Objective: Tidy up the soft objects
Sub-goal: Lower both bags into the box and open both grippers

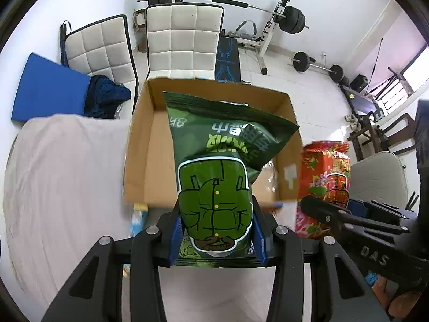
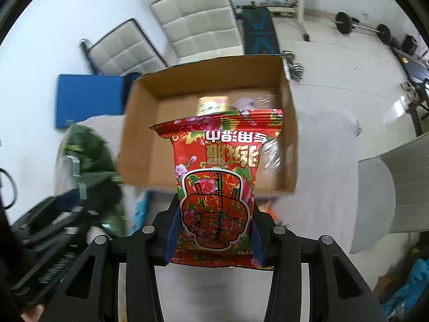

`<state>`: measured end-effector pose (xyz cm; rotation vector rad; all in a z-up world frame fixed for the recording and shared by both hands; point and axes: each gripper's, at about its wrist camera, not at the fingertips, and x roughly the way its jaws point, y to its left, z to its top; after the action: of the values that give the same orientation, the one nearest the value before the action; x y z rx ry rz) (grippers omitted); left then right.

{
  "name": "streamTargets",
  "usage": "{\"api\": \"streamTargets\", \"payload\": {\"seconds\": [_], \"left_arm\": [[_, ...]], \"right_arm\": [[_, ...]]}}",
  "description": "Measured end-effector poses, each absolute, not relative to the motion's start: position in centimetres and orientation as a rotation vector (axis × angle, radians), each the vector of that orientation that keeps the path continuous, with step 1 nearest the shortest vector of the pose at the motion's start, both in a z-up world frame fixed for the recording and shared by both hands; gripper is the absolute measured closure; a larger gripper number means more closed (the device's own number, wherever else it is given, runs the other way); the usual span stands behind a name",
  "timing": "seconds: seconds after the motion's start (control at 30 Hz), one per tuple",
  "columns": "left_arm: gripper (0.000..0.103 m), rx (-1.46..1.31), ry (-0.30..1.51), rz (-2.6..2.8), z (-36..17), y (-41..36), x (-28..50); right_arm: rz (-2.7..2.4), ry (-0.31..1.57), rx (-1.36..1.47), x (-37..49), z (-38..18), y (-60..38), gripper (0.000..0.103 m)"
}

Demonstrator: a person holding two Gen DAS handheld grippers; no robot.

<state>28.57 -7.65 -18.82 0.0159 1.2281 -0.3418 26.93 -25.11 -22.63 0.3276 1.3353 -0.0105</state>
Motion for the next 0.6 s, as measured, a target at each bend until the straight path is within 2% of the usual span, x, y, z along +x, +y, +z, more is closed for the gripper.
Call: {"api": "streamTargets", "payload": {"seconds": [0.2,0.3,0.6], "left_arm": [[0.063,0.054,1.300,-0.300,-22.1,-7.8,35.1],[0.063,0.042,1.384,-0.283,-25.4,-7.7,38.4],[0.063,0.082,1.536,-0.249,-32.2,-8.5,42.9]], "right_arm": [[-0.069,1.446,0.368,32.1,-28.8,-26.9,0.057],[-0.067,1.509,0.386,33.5,-32.0,-26.3,0.057],[-0.076,1.624,0.380,36.1,-38.2,-25.0,0.056]]}}
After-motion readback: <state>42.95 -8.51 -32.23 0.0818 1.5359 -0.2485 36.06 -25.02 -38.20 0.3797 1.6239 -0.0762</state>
